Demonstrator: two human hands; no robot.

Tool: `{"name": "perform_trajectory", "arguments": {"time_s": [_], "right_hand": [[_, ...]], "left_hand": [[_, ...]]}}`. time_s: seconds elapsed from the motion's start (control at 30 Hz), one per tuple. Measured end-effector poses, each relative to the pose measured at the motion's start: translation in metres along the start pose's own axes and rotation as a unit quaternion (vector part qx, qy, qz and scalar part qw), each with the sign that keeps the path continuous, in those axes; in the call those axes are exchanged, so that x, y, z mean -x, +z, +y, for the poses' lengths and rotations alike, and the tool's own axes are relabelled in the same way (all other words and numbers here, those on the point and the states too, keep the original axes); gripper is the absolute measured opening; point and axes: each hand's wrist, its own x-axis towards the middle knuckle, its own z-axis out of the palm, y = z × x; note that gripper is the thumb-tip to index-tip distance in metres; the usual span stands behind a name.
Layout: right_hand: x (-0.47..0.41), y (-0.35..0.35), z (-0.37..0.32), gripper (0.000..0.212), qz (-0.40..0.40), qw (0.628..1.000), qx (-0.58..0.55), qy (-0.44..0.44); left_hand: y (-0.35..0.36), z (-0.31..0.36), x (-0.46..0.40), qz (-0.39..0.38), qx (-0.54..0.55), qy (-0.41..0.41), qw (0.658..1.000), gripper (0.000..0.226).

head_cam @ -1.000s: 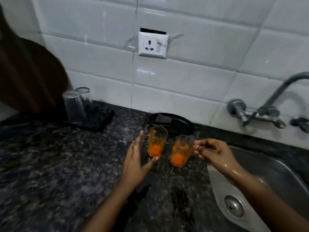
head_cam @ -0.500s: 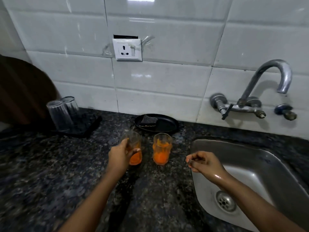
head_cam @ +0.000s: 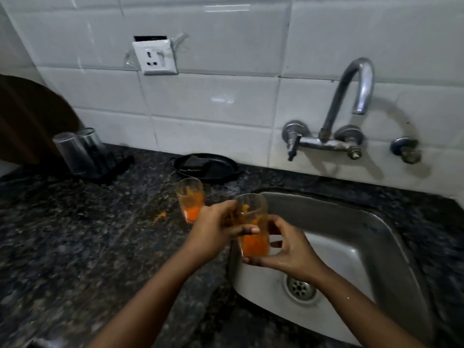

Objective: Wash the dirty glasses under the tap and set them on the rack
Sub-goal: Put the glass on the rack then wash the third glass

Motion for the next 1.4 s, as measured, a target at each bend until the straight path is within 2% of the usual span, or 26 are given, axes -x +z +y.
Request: {"name": "perform_trajectory", "arguments": {"time_s": [0.07, 0.17, 0.23, 0.27, 0.33, 0.4, 0.5, 0.6, 0.7, 0.77, 0.87, 0.93, 1.0, 1.03, 1.1, 1.17, 1.27, 1.33, 1.4], "right_hand": [[0.01, -0.018, 0.011, 0.058, 0.066, 0.997, -0.015, 0.024], [0.023, -0.05, 0.03, 0.057, 0.125, 0.99, 0.029, 0.057], [0.026, -0.065, 0.043, 0.056, 0.151, 0.983, 0.051, 0.089], [0.027, -0.071, 0.049, 0.056, 0.169, 0.978, 0.054, 0.107], [0.027, -0.082, 0.06, 0.056, 0.204, 0.968, 0.048, 0.136], [0.023, -0.09, 0.066, 0.048, 0.226, 0.961, 0.031, 0.156], [0.011, -0.101, 0.065, 0.043, 0.254, 0.952, 0.029, 0.166], [-0.001, -0.108, 0.058, 0.044, 0.262, 0.951, 0.027, 0.159], [-0.007, -0.112, 0.053, 0.045, 0.265, 0.951, 0.03, 0.156], [-0.009, -0.114, 0.051, 0.047, 0.263, 0.951, 0.033, 0.156], [-0.011, -0.116, 0.05, 0.048, 0.261, 0.952, 0.03, 0.156], [-0.013, -0.115, 0.05, 0.049, 0.255, 0.954, 0.035, 0.155], [-0.014, -0.113, 0.049, 0.048, 0.251, 0.955, 0.047, 0.152], [-0.015, -0.112, 0.049, 0.047, 0.249, 0.955, 0.057, 0.148], [-0.015, -0.111, 0.05, 0.046, 0.246, 0.956, 0.086, 0.137], [-0.014, -0.11, 0.05, 0.045, 0.24, 0.956, 0.111, 0.13], [-0.016, -0.108, 0.057, 0.048, 0.23, 0.955, 0.134, 0.128], [-0.018, -0.105, 0.063, 0.053, 0.223, 0.955, 0.15, 0.127], [-0.018, -0.103, 0.068, 0.06, 0.216, 0.954, 0.166, 0.124]], "left_hand": [[0.026, 0.011, -0.012, -0.026, 0.028, 0.011, 0.999, 0.051], [0.057, 0.031, -0.031, -0.091, 0.061, 0.026, 0.994, 0.03], [0.071, 0.038, -0.047, -0.129, 0.103, -0.02, 0.986, 0.028], [0.077, 0.036, -0.059, -0.122, 0.12, -0.056, 0.984, 0.029], [0.086, 0.027, -0.093, -0.052, 0.117, -0.12, 0.984, 0.037], [0.092, 0.017, -0.131, 0.019, 0.007, -0.141, 0.99, 0.053], [0.102, 0.022, -0.178, 0.03, -0.137, -0.14, 0.98, 0.072], [0.112, 0.036, -0.205, 0.04, -0.14, -0.145, 0.979, 0.085], [0.121, 0.033, -0.22, 0.077, -0.088, -0.181, 0.976, 0.084], [0.124, 0.031, -0.221, 0.09, 0.044, -0.227, 0.969, 0.083], [0.122, 0.038, -0.218, 0.061, 0.261, -0.292, 0.918, 0.078], [0.118, 0.041, -0.214, 0.025, 0.313, -0.304, 0.899, 0.08], [0.113, 0.041, -0.206, -0.024, 0.319, -0.31, 0.895, 0.08], [0.112, 0.038, -0.2, -0.046, 0.298, -0.303, 0.904, 0.077], [0.111, 0.032, -0.183, -0.052, 0.257, -0.262, 0.929, 0.056], [0.112, 0.032, -0.165, -0.001, 0.244, -0.191, 0.951, 0.033], [0.105, 0.043, -0.144, 0.071, 0.225, -0.058, 0.97, 0.014], [0.098, 0.057, -0.138, 0.051, 0.17, 0.03, 0.984, 0.009], [0.095, 0.068, -0.136, -0.011, 0.089, 0.07, 0.993, 0.01]]}}
